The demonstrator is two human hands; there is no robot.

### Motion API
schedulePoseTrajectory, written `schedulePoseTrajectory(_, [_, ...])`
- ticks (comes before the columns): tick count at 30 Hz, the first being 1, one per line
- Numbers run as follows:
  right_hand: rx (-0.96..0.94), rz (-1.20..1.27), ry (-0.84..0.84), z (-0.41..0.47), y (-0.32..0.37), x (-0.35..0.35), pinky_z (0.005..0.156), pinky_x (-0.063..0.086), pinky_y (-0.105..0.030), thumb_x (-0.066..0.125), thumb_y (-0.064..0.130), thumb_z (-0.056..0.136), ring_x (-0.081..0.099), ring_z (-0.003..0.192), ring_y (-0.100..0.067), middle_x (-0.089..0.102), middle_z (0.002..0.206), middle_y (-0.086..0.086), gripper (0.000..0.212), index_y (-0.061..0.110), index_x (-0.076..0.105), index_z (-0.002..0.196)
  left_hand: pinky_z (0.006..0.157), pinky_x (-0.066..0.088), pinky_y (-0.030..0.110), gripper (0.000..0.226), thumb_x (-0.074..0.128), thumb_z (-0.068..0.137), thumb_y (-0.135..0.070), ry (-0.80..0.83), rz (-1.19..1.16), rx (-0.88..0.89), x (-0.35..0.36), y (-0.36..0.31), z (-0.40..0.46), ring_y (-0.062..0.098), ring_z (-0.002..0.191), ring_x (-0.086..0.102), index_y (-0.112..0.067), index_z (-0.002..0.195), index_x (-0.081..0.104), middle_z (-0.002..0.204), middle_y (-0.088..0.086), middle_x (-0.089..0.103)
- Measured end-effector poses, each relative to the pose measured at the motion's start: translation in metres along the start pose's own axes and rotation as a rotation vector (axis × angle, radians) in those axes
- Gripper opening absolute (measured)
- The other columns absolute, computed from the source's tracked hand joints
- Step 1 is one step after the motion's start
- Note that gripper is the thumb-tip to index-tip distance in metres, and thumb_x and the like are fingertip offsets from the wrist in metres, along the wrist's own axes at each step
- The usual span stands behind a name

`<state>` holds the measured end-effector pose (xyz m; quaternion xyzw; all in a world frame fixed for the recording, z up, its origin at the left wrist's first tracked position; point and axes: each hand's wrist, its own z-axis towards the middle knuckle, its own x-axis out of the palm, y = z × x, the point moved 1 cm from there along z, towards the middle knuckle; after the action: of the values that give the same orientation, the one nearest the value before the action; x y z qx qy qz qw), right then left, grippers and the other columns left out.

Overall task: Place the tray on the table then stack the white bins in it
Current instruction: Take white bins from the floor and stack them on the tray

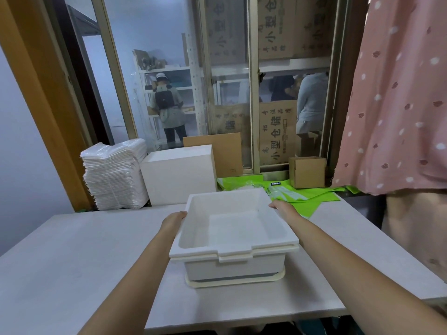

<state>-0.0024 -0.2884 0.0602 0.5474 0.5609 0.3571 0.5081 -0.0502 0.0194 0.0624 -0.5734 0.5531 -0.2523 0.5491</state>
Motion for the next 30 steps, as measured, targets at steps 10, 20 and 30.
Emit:
schedulePoseTrajectory(10, [-0.006, -0.03, -0.034, 0.0, -0.008, -0.003, 0.075, 0.034, -0.027, 0.052, 0.005, 0.092, 0.054, 0.102, -0.02, 0.056, 0.132, -0.024, 0.037, -0.014, 0.053, 0.124, 0.059, 0.047, 0.028, 0.034, 0.053, 0.094, -0.021, 0.044, -0.209, -0.042, -0.001, 0.002, -0.006, 0.025, 0.073, 0.06, -0.003, 0.121, 0.059, 0.097, 0.011, 0.061])
schedulePoseTrajectory(20, [-0.097, 0.028, -0.057, -0.016, -0.011, -0.004, 0.06, 0.042, -0.02, 0.057, 0.001, 0.089, 0.054, 0.091, -0.02, 0.061, 0.096, -0.008, 0.021, 0.004, 0.062, 0.11, 0.055, 0.034, 0.025, 0.016, 0.042, 0.095, -0.016, -0.107, 0.191, 0.231, 0.008, -0.003, -0.004, 0.017, 0.061, 0.044, -0.008, 0.092, 0.055, 0.075, 0.002, 0.051])
schedulePoseTrajectory(30, [-0.237, -0.31, -0.138, -0.033, -0.002, -0.003, 0.08, 0.041, -0.026, 0.052, 0.01, 0.092, 0.058, 0.113, -0.03, 0.06, 0.127, -0.012, 0.031, 0.005, 0.061, 0.121, 0.053, 0.031, 0.026, 0.016, 0.037, 0.097, -0.017, -0.207, 0.441, 0.299, 0.011, -0.006, -0.005, 0.015, 0.063, 0.042, -0.009, 0.089, 0.049, 0.07, -0.002, 0.044])
